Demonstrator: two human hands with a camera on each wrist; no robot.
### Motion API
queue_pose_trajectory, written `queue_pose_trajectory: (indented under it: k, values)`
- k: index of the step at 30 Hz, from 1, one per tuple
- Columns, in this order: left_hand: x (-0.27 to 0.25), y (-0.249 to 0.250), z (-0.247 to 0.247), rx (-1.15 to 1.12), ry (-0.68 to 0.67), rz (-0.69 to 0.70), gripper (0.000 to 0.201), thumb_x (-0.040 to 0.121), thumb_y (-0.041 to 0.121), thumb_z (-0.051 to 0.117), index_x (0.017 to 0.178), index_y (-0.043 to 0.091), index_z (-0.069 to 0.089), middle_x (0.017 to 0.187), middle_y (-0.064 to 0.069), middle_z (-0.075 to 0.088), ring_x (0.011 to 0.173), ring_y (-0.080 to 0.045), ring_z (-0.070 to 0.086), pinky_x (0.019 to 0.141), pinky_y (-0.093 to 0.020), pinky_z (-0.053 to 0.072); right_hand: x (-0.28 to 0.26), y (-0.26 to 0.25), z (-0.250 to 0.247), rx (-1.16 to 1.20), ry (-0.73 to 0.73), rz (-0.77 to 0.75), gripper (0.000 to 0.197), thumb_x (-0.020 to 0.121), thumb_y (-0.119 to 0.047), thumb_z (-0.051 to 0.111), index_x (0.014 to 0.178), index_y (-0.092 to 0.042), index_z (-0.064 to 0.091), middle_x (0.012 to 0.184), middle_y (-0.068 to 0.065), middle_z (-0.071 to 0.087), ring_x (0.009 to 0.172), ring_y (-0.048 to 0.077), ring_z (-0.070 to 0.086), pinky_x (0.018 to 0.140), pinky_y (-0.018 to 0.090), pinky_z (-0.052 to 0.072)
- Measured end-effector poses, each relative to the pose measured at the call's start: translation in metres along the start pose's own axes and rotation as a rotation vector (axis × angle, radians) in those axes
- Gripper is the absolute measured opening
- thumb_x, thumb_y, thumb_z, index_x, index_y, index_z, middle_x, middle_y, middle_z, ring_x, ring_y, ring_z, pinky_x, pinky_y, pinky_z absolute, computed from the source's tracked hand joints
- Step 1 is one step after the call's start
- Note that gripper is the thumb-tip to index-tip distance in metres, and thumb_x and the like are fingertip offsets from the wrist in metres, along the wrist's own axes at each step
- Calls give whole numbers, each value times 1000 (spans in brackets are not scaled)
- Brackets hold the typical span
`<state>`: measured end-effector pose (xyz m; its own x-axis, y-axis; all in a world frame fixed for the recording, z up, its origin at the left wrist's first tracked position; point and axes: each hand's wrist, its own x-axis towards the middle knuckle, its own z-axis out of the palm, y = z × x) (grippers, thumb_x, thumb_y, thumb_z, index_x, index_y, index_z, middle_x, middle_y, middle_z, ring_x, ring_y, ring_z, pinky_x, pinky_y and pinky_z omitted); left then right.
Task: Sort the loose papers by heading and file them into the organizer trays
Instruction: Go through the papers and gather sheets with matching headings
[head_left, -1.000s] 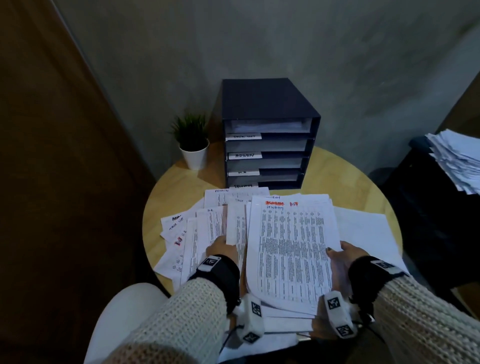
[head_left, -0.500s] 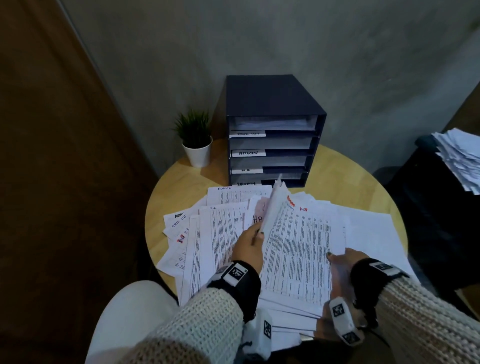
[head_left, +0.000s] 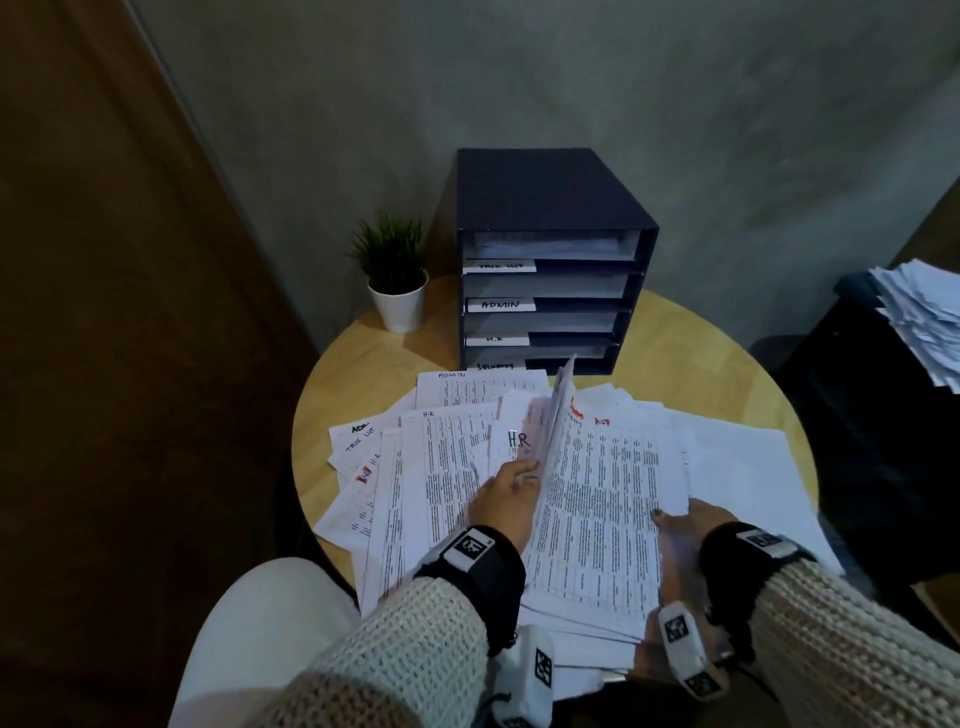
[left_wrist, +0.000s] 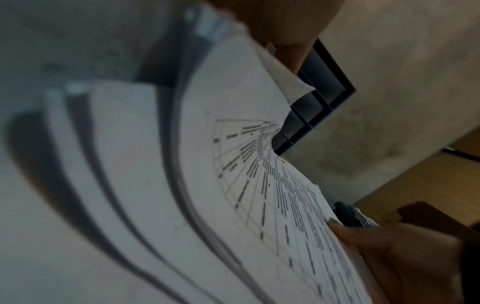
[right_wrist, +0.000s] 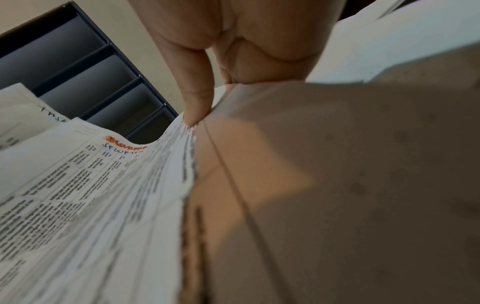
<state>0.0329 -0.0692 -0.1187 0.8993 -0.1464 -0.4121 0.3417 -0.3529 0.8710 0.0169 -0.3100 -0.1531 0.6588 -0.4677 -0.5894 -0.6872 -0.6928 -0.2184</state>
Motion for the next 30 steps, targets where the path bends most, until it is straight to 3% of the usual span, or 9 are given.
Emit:
queue_pose_trajectory:
  k: [2, 5, 9, 11, 15, 21, 24, 27, 30]
  values:
    - [-11, 8, 3, 84, -8, -9, 27, 87, 44, 43, 111, 49, 55, 118, -5, 58, 101, -24, 59, 89, -30, 47, 0, 0, 0, 11, 7, -11, 56, 98, -43, 42, 141, -8, 40, 146, 10, 44, 132, 27, 44, 106, 29, 35]
    - [-15, 11, 1, 107, 10, -57, 20, 82, 48, 49, 96, 61, 54, 154, -9, 16, 136, -32, 33, 113, -44, 30, -3, -1, 0, 29, 13, -3, 62, 96, -47, 44, 142, -7, 38, 147, 10, 42, 133, 27, 43, 107, 30, 35]
    - [5, -7, 1, 105, -13, -18, 24, 70, 61, 47, 93, 67, 53, 144, -12, 38, 124, -31, 48, 106, -45, 40, -5, 0, 0, 32, 13, -7, 58, 97, -45, 44, 141, -7, 40, 146, 10, 43, 133, 28, 43, 107, 29, 35]
    - [-2, 0, -4, 92, 27, 39, 19, 75, 53, 52, 91, 62, 57, 136, -6, 45, 117, -24, 53, 105, -37, 43, -4, 1, 1, 56, 4, -6, 60, 95, -45, 46, 141, -7, 40, 147, 10, 43, 133, 28, 43, 109, 31, 35]
    - [-13, 3, -1, 133, 11, 243, 29, 98, 24, 43, 123, 33, 56, 127, 3, 46, 112, -14, 52, 93, -21, 41, -2, 4, 2, 109, 1, 5, 62, 94, -44, 49, 141, -5, 39, 147, 10, 43, 133, 28, 43, 111, 34, 35]
    - [-27, 9, 19, 267, -51, 354, 48, 99, 26, 41, 145, 37, 29, 135, 13, 40, 108, -6, 51, 91, -15, 40, -4, 4, 2, 162, 5, 5, 56, 94, -38, 52, 139, -4, 43, 144, 12, 46, 131, 29, 45, 110, 34, 36]
    - [-24, 6, 21, 317, -31, 356, 44, 100, 23, 40, 144, 24, 37, 137, 3, 37, 104, -12, 51, 89, -10, 36, -5, 4, 2, 163, 7, 13, 63, 93, -43, 52, 141, -5, 40, 147, 11, 42, 133, 28, 43, 112, 35, 34]
    - [-19, 0, 23, 287, -29, 265, 41, 99, 31, 41, 140, 34, 42, 134, 2, 32, 109, -14, 51, 96, -20, 42, -5, 4, 1, 163, 5, 5, 60, 94, -41, 52, 141, -5, 40, 147, 11, 43, 133, 28, 43, 111, 34, 35]
    - [-14, -2, 19, 169, -14, 204, 38, 98, 35, 42, 135, 42, 46, 116, -4, 45, 66, -4, 48, 62, -10, 41, -5, 4, 1, 162, 3, 3, 62, 94, -41, 51, 143, -5, 38, 148, 10, 40, 134, 28, 42, 112, 34, 34]
